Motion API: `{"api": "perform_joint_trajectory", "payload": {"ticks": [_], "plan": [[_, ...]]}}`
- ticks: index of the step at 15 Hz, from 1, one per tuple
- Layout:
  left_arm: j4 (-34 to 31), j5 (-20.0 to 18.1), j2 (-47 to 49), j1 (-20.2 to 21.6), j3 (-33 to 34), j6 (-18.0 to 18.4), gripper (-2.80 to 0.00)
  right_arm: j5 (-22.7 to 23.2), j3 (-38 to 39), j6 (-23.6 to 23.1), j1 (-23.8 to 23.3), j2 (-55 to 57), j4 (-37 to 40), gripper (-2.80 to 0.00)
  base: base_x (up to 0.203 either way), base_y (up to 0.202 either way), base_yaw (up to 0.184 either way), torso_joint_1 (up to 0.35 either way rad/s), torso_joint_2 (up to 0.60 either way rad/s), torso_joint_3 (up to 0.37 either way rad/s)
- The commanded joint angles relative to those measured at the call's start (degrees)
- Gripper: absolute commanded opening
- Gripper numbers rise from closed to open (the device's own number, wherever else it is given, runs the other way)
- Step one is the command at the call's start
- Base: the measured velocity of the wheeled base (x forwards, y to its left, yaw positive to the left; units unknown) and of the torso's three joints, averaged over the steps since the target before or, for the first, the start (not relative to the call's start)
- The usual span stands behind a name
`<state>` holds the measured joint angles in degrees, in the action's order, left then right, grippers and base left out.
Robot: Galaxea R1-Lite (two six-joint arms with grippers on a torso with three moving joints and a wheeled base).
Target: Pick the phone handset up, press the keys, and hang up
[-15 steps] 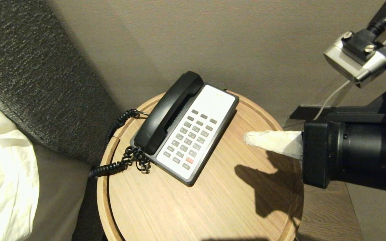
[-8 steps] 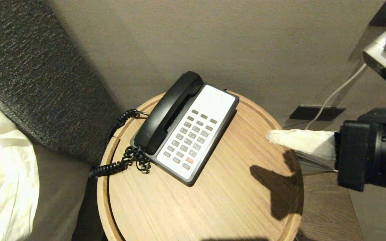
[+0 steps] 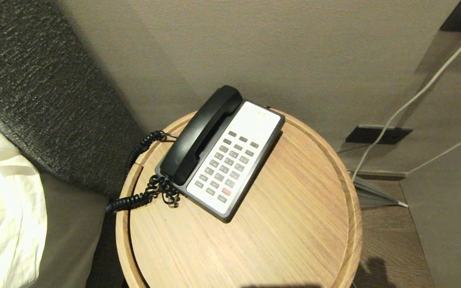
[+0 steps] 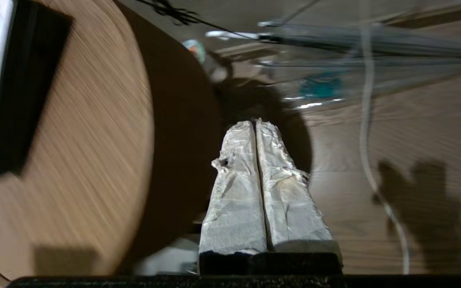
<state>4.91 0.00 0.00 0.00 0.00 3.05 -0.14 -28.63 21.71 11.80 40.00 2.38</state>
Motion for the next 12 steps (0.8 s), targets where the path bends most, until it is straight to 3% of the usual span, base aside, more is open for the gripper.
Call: {"api": "perform_joint_trajectory", "payload": {"ticks": [1, 3, 6, 12], "plan": [[0.0, 0.0, 0.0, 0.0, 2.3, 0.0, -2.80, 2.8, 10.7, -3.6, -7.1, -22.2, 0.2, -2.80, 0.000, 0.000, 0.000, 0.000, 0.00, 0.000], [0.1, 0.0, 0.0, 0.0, 2.3, 0.0, -2.80, 4.4, 18.7, -9.0, -9.8, -32.5, 0.3, -2.80, 0.000, 0.000, 0.000, 0.000, 0.00, 0.000], [0.1, 0.0, 0.0, 0.0, 2.3, 0.0, -2.80, 1.9, 27.9, -17.1, -12.0, -38.1, -4.6, -2.80, 0.000, 0.000, 0.000, 0.000, 0.00, 0.000], [0.0, 0.1, 0.0, 0.0, 2.3, 0.0, -2.80, -0.1, 29.8, -20.4, -12.1, -39.3, -5.7, -2.80, 0.000, 0.000, 0.000, 0.000, 0.00, 0.000]]}}
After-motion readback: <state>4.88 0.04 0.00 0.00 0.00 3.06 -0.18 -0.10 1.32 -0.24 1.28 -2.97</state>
